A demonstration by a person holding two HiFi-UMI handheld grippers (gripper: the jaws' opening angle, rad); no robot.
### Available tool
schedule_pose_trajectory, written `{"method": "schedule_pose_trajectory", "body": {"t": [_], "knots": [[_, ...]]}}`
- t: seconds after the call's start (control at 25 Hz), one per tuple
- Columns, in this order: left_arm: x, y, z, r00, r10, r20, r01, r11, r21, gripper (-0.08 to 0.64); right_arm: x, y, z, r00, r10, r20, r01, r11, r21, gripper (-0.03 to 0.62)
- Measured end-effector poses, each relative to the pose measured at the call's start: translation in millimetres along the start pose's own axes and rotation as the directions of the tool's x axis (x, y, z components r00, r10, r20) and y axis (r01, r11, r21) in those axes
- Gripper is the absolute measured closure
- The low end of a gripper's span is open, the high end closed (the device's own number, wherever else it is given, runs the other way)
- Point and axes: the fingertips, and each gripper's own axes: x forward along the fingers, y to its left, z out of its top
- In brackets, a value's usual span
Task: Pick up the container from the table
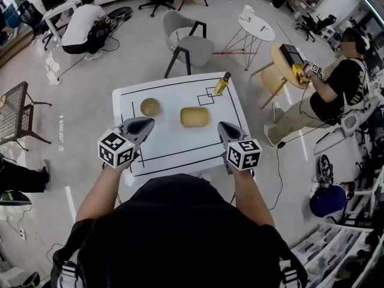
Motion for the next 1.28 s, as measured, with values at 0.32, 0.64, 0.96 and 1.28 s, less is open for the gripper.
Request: {"method": "schedule_pose_trajectory", "body": {"t": [0.32, 0.64, 0.96, 1.28], "knots": [[0, 3, 2, 0.999, 0.039, 0.006, -0.039, 0.999, -0.004, 0.554, 6, -11, -2, 1.0, 0.015, -0.017, -0.015, 1.0, -0.017, 0.586], [0, 1, 6, 0.995, 0.1, 0.013, -0.099, 0.995, -0.014, 0.554, 18, -23, 1, 0.997, 0.063, -0.033, -0.064, 0.997, -0.049, 0.586], [0, 10, 3, 0.986, 0.163, 0.015, -0.162, 0.985, -0.052, 0.554, 43, -31, 3, 0.992, 0.109, -0.066, -0.114, 0.99, -0.086, 0.586], [9, 9, -1, 0.98, 0.2, -0.004, -0.2, 0.978, -0.067, 0.554, 63, -49, -3, 0.985, 0.13, -0.112, -0.142, 0.983, -0.112, 0.586]]}}
